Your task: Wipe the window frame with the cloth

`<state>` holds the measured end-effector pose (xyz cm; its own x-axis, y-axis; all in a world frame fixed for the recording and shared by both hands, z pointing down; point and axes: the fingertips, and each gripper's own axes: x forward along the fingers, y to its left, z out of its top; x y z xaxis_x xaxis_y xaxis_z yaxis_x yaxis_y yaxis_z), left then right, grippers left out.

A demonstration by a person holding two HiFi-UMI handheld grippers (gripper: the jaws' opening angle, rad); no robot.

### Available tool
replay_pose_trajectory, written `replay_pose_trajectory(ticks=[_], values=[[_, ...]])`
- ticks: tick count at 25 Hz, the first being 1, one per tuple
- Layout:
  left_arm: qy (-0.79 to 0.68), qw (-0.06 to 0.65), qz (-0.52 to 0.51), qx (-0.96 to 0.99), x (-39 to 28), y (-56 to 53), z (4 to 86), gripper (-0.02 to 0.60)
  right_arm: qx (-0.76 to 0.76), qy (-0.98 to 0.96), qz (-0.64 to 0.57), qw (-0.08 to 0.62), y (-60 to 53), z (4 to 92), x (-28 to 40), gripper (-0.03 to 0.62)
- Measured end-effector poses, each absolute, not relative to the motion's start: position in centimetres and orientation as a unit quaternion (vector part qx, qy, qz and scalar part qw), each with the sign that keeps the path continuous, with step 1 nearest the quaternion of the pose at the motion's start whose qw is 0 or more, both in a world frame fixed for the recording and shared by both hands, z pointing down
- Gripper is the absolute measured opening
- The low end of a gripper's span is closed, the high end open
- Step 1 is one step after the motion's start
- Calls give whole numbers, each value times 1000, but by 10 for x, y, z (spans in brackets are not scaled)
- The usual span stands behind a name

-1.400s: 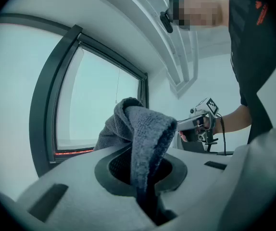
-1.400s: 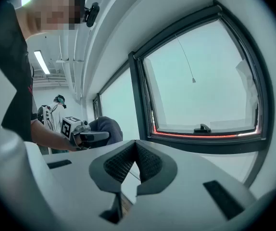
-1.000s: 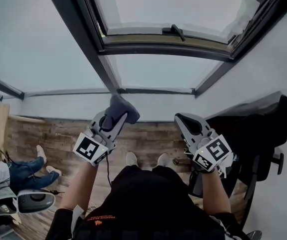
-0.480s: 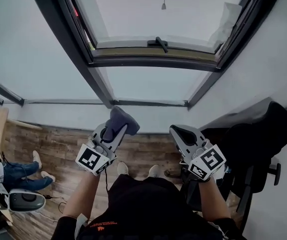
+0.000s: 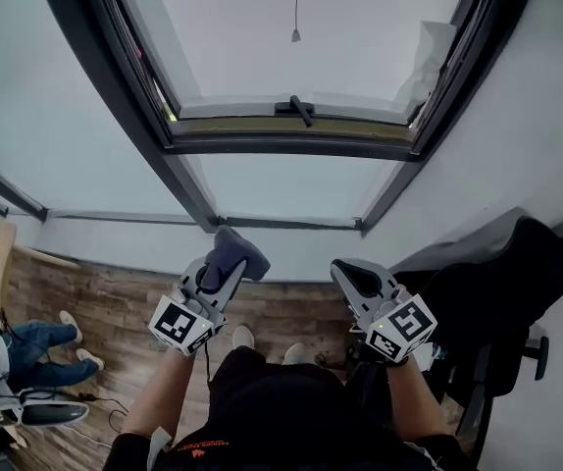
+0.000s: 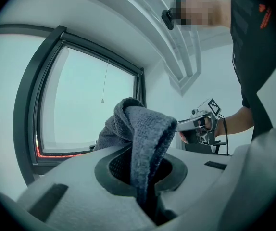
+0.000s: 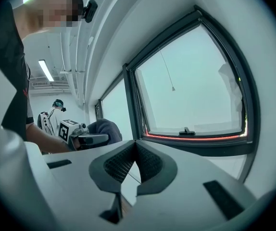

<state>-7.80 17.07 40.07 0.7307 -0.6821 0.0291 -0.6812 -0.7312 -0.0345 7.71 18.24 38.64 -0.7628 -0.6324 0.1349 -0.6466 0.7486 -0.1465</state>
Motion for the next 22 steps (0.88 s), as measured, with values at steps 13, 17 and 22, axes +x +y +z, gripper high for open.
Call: replay_pose_trajectory(ticks=[13, 17, 22], values=[[355, 14, -12, -935, -85, 115, 405, 43, 363, -926, 94, 39, 130, 393, 74, 5], [355, 9, -10, -935, -104, 86, 407, 43, 375, -921, 98, 35, 101, 396, 60, 4], [348, 1, -9, -937, -128, 48, 414, 43, 388, -915, 108, 32, 63, 402, 38, 4]])
